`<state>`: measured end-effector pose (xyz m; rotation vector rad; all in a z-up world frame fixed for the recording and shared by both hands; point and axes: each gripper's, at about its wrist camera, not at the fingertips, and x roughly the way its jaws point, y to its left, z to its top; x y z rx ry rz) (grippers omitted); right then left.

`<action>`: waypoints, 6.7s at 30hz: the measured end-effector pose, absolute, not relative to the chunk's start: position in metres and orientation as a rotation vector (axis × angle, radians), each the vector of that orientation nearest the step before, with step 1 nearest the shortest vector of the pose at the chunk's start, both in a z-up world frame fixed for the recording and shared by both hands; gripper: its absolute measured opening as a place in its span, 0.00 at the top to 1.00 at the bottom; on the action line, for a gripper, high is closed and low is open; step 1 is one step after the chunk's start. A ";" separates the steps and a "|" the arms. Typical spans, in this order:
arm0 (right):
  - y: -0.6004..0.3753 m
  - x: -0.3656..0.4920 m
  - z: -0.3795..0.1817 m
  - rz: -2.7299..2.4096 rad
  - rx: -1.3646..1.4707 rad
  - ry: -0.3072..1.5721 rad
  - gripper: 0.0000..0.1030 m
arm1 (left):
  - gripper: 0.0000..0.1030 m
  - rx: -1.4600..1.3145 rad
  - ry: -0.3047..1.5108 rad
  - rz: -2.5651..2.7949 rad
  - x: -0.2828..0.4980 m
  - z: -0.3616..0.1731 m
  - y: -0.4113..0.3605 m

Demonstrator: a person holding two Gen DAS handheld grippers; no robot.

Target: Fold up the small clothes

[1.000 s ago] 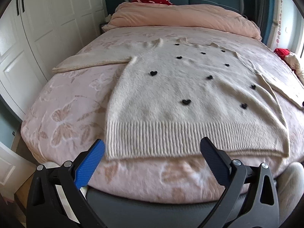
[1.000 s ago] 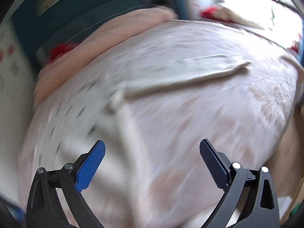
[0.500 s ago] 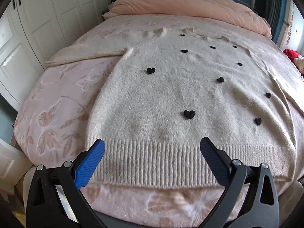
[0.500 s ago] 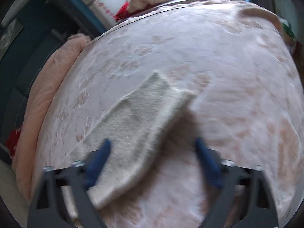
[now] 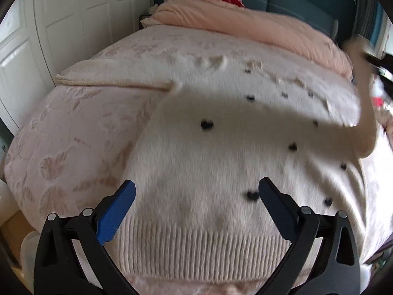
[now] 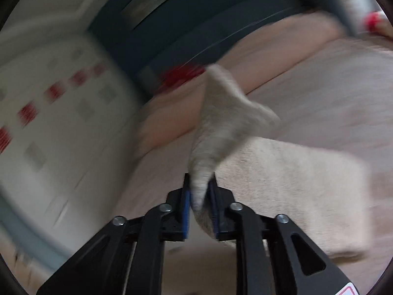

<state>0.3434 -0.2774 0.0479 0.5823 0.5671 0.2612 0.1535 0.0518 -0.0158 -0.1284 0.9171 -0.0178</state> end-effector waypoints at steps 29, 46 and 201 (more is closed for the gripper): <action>-0.406 0.241 -0.098 -0.254 0.935 0.672 0.94 | 0.89 -0.364 0.988 -0.152 0.389 -0.080 0.002; -0.348 0.270 -0.071 -0.297 0.455 0.820 0.87 | 0.67 -0.486 1.055 -0.058 0.412 -0.101 0.009; -0.305 0.006 -0.099 -0.195 0.665 1.084 0.33 | 0.05 -0.558 1.033 -0.123 0.119 -0.080 0.153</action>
